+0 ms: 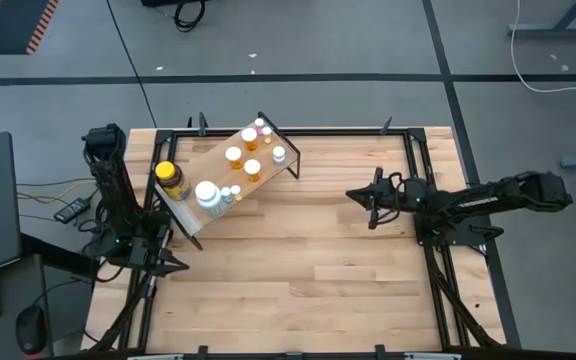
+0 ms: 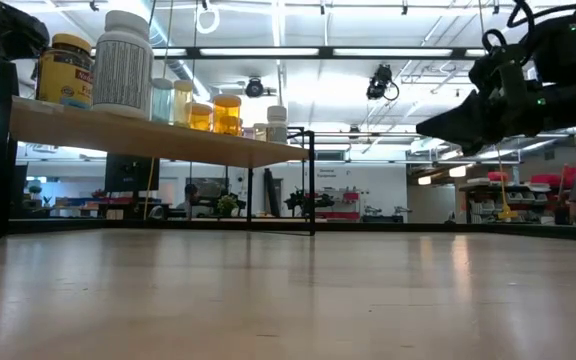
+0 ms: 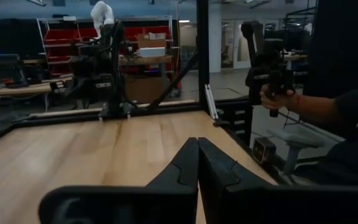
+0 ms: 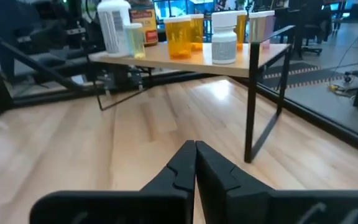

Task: Pick and place medicine bottles onto shelf by color
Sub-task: Return to Home Position

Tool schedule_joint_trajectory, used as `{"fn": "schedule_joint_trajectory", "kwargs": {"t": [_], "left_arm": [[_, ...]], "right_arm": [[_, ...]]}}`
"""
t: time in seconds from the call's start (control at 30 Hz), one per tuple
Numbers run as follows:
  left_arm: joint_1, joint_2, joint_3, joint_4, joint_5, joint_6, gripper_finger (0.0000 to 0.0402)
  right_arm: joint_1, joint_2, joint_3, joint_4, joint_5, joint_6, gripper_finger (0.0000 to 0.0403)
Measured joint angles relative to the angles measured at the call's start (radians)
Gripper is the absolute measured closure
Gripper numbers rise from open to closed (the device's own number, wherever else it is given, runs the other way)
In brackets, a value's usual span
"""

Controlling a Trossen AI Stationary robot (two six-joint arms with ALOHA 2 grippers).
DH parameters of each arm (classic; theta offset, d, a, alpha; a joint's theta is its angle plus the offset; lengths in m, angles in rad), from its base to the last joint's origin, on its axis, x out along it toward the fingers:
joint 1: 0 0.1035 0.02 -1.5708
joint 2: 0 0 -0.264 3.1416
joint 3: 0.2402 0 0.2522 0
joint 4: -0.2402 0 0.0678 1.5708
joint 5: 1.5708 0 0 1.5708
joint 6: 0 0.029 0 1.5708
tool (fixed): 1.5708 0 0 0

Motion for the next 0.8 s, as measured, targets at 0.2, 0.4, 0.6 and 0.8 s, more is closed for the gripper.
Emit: {"fn": "schedule_joint_trajectory", "kwargs": {"t": [0.2,0.4,0.6,0.8], "left_arm": [[-0.014,0.0,-0.009,0.001,-0.019,-0.014,0.0398],[-0.016,0.001,-0.009,0.0,-0.005,-0.019,0.0393],[-0.016,0.001,-0.009,-0.001,-0.005,-0.016,0.0377],[-0.016,0.001,-0.01,-0.003,-0.005,0.002,0.0374]], "right_arm": [[-0.079,0.0,0.0,-0.022,-0.067,-0.022,0.0396],[-0.117,0.0,0.0,-0.039,-0.095,0.007,0.0377],[-0.117,0.002,0.0,-0.045,-0.091,0.015,0.0357],[-0.117,0.002,0.0,-0.045,-0.091,0.015,0.0358]]}}
